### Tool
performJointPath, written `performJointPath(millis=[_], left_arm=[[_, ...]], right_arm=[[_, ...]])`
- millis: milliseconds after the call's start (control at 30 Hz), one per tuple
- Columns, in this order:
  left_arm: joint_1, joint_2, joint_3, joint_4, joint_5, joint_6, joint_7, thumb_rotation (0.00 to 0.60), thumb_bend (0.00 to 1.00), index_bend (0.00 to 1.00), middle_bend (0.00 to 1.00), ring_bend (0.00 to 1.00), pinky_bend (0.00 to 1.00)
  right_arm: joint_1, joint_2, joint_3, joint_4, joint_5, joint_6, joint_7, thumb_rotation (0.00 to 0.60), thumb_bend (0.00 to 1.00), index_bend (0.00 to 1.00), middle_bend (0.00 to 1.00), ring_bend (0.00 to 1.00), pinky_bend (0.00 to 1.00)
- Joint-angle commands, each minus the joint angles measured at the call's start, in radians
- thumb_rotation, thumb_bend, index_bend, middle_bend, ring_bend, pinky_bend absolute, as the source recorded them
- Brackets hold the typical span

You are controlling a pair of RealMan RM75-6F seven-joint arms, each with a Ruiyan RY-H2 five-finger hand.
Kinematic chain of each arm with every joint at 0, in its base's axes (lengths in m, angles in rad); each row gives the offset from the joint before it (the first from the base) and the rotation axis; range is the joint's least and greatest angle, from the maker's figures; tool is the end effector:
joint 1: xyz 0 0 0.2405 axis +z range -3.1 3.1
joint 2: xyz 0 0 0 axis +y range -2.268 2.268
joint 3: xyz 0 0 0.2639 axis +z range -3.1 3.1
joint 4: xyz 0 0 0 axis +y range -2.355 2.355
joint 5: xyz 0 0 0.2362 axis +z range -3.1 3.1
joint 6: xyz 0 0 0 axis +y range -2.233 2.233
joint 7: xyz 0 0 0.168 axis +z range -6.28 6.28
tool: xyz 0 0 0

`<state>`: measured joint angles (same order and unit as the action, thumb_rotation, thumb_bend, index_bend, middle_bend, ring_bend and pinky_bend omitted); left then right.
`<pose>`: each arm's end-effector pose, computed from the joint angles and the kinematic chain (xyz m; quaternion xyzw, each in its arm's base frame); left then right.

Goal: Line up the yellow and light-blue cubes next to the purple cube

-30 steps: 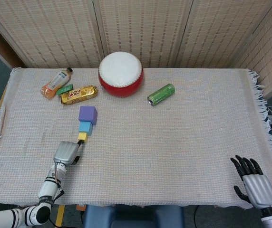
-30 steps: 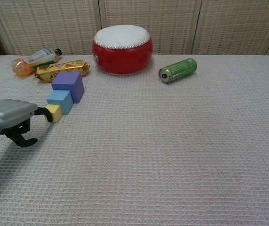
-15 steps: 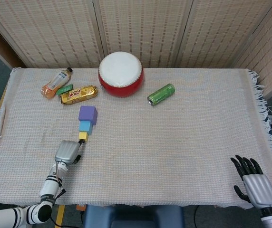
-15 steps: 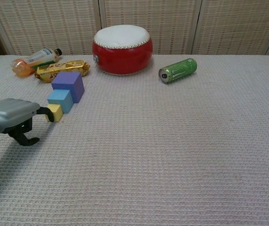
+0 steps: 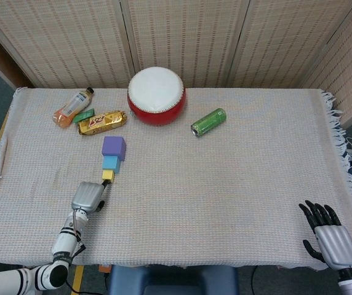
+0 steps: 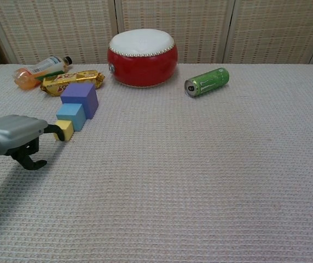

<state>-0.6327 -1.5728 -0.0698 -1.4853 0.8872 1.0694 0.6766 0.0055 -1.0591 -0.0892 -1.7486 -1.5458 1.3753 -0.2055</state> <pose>-0.2288 0.3357 -0.0594 -0.7426 -0.3752 -0.2182 0.5101 -0.3280 -0.1423 0.1052 0.6646 -0.4286 0.2631 0.5525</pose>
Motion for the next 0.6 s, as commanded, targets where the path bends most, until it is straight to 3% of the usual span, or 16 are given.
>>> performJointPath(millis=[33, 600], left_arm=[[0.002, 0.002, 0.002, -0.004, 0.003, 0.002, -0.001, 0.600, 0.37, 0.22, 1.00, 1.00, 1.00], [0.007, 0.008, 0.019, -0.025, -0.001, 0.000, 0.016, 0.600, 0.37, 0.24, 1.00, 1.00, 1.00]], right_arm=[[0.000, -0.001, 0.000, 0.000, -0.001, 0.000, -0.001, 0.600, 0.10, 0.00, 0.00, 0.00, 0.00], [-0.004, 0.002, -0.001, -0.004, -0.007, 0.009, 0.000, 0.600, 0.10, 0.00, 0.00, 0.00, 0.00]])
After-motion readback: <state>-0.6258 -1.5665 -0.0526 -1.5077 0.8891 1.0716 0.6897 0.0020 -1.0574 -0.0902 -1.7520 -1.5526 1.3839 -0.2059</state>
